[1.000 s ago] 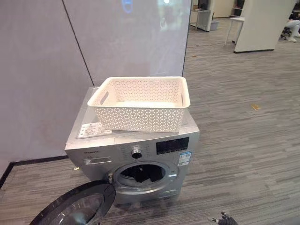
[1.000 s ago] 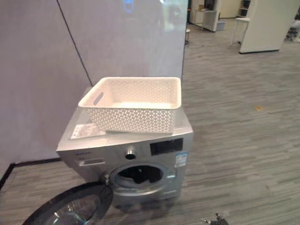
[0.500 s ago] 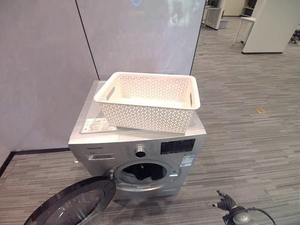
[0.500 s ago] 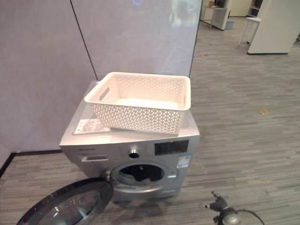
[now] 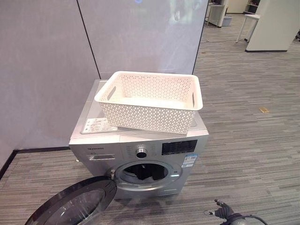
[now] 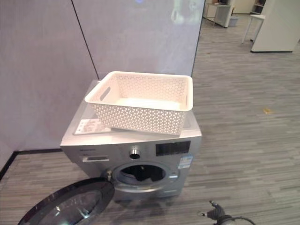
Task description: Grab the laundry basket,head to the washer,open it,put in the laundry and shut it.
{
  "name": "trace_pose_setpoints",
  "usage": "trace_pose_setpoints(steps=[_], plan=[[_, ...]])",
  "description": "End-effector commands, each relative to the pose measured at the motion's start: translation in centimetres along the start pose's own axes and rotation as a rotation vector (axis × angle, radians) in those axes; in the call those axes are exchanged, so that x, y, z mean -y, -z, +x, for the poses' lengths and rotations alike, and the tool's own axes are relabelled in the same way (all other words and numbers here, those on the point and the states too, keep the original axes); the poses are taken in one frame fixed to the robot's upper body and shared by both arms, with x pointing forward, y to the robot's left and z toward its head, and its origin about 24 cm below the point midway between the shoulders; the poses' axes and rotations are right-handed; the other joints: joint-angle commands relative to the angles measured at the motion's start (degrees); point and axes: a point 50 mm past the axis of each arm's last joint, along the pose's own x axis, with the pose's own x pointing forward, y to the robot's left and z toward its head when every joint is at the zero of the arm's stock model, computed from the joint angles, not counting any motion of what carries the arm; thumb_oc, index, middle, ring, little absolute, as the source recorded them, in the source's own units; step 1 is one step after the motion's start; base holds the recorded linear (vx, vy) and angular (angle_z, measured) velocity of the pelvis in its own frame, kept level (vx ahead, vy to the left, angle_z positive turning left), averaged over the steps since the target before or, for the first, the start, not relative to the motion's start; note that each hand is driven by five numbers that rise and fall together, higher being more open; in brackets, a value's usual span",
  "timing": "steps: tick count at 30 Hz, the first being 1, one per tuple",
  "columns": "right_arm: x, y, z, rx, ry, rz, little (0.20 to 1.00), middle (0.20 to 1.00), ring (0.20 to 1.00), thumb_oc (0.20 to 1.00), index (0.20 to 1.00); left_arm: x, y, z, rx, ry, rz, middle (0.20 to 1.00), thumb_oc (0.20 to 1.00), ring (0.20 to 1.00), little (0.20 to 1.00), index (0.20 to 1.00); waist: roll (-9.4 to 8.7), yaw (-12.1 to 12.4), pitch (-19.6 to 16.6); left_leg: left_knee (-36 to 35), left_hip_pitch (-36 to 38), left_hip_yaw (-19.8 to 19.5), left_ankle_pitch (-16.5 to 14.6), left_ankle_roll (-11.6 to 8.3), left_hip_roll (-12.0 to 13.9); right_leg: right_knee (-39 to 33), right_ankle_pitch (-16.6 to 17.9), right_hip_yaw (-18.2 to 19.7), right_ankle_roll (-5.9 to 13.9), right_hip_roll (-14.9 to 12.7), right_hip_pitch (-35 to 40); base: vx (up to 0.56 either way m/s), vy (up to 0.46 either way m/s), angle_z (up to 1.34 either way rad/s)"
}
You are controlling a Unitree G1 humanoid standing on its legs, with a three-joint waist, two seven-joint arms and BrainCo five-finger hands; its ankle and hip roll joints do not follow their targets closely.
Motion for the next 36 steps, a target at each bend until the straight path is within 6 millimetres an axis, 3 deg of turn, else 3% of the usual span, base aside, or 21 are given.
trace_pose_setpoints(steps=[1,3,4,6,14,22,27,29,31,32,34,36], plan=[[-1.1,-1.9,0.6,0.032,-0.010,0.036,1.000,1.000,1.000,1.000,1.000,0.7,-0.5,0.0,0.014,0.031,0.033,1.000,1.000,1.000,1.000,1.000,-3.37,-1.08,-0.02,-2.88,0.42,1.07,3.65,-1.99,-1.38,-11.71,10.47,0.71,5.04,-1.14,6.79,0.00,0.000,0.00],[-1.2,-1.8,0.6,0.031,-0.011,0.033,1.000,1.000,1.000,1.000,1.000,0.6,-0.6,0.0,0.019,0.028,0.032,1.000,1.000,1.000,1.000,1.000,-3.38,-1.08,0.02,-2.88,0.44,1.13,3.59,-1.91,-1.43,-11.75,10.54,0.82,5.06,-1.20,6.79,0.00,0.000,0.00],[1.3,3.8,-0.9,-0.137,0.147,0.409,1.000,1.000,1.000,1.000,1.000,-1.5,-7.1,0.3,0.225,-0.034,0.129,1.000,1.000,1.000,1.000,1.000,-1.22,-1.42,2.25,-1.06,-0.40,4.75,3.74,-2.23,-0.40,-9.84,7.75,-2.03,5.77,-2.63,6.65,0.00,0.012,0.09],[0.5,4.2,-1.0,-0.166,0.119,0.424,1.000,1.000,1.000,1.000,1.000,-0.9,-6.2,0.3,0.199,-0.009,0.126,1.000,1.000,1.000,1.000,1.000,-1.00,-1.17,1.11,-2.37,0.98,5.04,3.65,-1.62,-0.93,-10.02,8.01,-2.13,5.99,-3.03,7.34,0.00,0.042,0.08],[-1.5,3.2,-0.7,-0.138,0.017,0.299,1.000,1.000,1.000,1.000,1.000,-1.1,-5.5,0.3,0.184,-0.009,0.138,1.000,1.000,1.000,1.000,1.000,-1.69,0.03,0.84,-2.88,1.86,4.43,3.34,-1.27,-1.37,-10.39,8.00,-2.75,5.96,-3.20,8.48,0.00,0.004,-0.01],[-1.5,2.2,-0.5,-0.084,-0.015,0.241,1.000,1.000,1.000,1.000,1.000,-1.3,-3.9,0.3,0.141,-0.014,0.113,1.000,1.000,1.000,1.000,1.000,-1.94,1.11,1.17,-2.73,1.46,3.15,4.19,-1.76,-0.70,-10.30,6.73,-4.08,5.25,-2.13,8.86,-0.01,-0.062,0.04],[0.2,0.5,0.0,-0.031,-0.014,0.053,1.000,1.000,1.000,1.000,1.000,-2.6,-5.3,0.3,0.187,-0.051,0.108,1.000,1.000,1.000,1.000,1.000,-2.36,3.10,3.39,-2.78,-1.99,0.57,6.93,-3.19,0.20,-10.62,5.95,-7.50,4.43,-1.07,7.99,-0.13,-0.106,0.29],[2.5,-1.5,0.3,0.037,0.029,-0.065,1.000,1.000,1.000,1.000,1.000,-4.3,-7.1,0.2,0.249,-0.105,0.093,1.000,1.000,1.000,1.000,1.000,-2.71,4.13,5.61,-2.45,-5.93,-1.69,8.91,-4.11,0.41,-10.60,5.86,-9.60,3.99,-0.72,6.14,-0.23,-0.106,0.57],[3.3,-2.1,0.4,0.055,0.048,-0.076,1.000,1.000,1.000,1.000,1.000,-4.7,-7.7,0.1,0.268,-0.118,0.087,1.000,1.000,1.000,1.000,1.000,-2.96,4.45,6.37,-2.00,-6.78,-2.78,9.07,-4.33,0.28,-10.59,5.98,-9.77,3.95,-0.73,5.73,-0.13,-0.039,0.72],[4.3,-2.4,0.3,0.065,0.076,-0.085,1.000,1.000,1.000,1.000,1.000,-5.3,-8.6,0.0,0.299,-0.133,0.072,1.000,1.000,1.000,1.000,1.000,-3.81,4.80,7.42,-0.24,-8.02,-3.49,8.82,-4.92,0.83,-10.46,6.70,-10.71,3.98,-1.34,5.28,-0.11,0.001,0.48],[4.9,-1.4,0.0,0.039,0.101,-0.065,1.000,1.000,1.000,1.000,1.000,-5.6,-9.0,-0.1,0.305,-0.140,0.052,1.000,1.000,1.000,1.000,1.000,-4.60,3.29,6.78,-0.11,-7.28,2.23,9.47,-5.34,4.54,-10.79,7.81,-12.74,4.62,-2.71,5.47,-0.05,0.066,0.30],[4.8,-0.7,-0.1,0.016,0.110,-0.023,1.000,1.000,1.000,1.000,1.000,-5.6,-8.8,0.0,0.294,-0.141,0.038,1.000,1.000,1.000,1.000,1.000,-4.40,2.36,5.94,-0.92,-3.65,4.66,8.59,-6.82,7.65,-10.86,7.40,-12.90,5.29,-2.86,6.26,0.07,0.139,0.87]])
